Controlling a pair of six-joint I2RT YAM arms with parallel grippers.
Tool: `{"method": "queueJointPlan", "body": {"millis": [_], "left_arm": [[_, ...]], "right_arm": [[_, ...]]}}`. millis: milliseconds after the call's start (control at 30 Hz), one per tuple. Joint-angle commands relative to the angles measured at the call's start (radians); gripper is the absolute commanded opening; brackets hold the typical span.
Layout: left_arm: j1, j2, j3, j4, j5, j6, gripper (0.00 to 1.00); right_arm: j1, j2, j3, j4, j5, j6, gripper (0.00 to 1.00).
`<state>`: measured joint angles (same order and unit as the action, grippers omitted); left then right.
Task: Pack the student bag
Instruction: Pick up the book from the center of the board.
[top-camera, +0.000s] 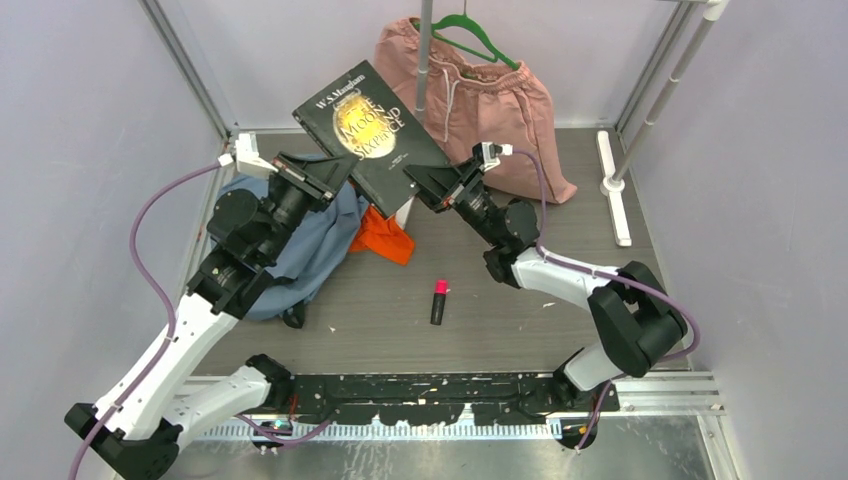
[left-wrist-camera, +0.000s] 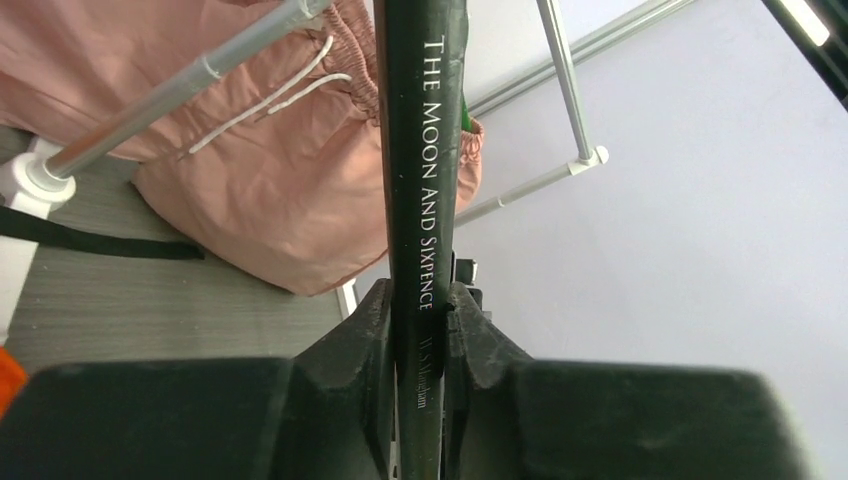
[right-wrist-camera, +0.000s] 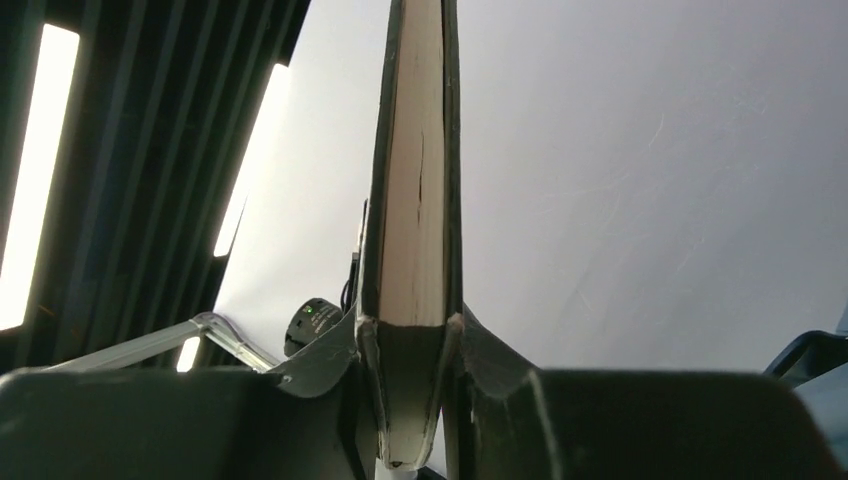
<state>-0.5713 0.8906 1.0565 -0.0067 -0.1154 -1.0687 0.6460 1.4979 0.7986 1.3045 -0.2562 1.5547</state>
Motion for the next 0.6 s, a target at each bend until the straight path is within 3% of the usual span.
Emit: {"method": "queueJointPlan", "body": {"millis": [0, 67, 100, 167, 367, 467, 567], "left_arm": [[-0.004, -0.040, 0.016, 0.027, -0.043, 0.050, 0.23], [-0.004, -0.061, 0.035, -0.049, -0.079, 0.110, 0.54], [-0.004, -0.075, 0.053, -0.107, -0.108, 0.146, 0.65], [-0.003, -0.097, 0.105, -0.260, -0.190, 0.224, 0.78], [-0.004, -0.029, 0.317, -0.867, -0.501, 0.436, 0.89], [-0.004, 0.097, 0.368, -1.083, -0.507, 0.519, 0.92], [-0.014, 0.223, 0.341, -1.176, -0.496, 0.553, 0.90]], "right_arm": [[-0.006, -0.024, 0.072, 0.024, -0.036, 0.016, 0.01], [-0.020, -0.054, 0.054, -0.047, -0.041, -0.012, 0.01], [-0.029, -0.082, 0.037, -0.105, -0.036, -0.040, 0.01], [-0.053, -0.148, 0.003, -0.247, -0.024, -0.124, 0.01], [-0.112, -0.371, -0.061, -0.732, -0.024, -0.409, 0.01], [-0.160, -0.457, -0.077, -0.891, -0.059, -0.476, 0.01], [-0.208, -0.551, -0.077, -1.063, -0.064, -0.551, 0.01]]}}
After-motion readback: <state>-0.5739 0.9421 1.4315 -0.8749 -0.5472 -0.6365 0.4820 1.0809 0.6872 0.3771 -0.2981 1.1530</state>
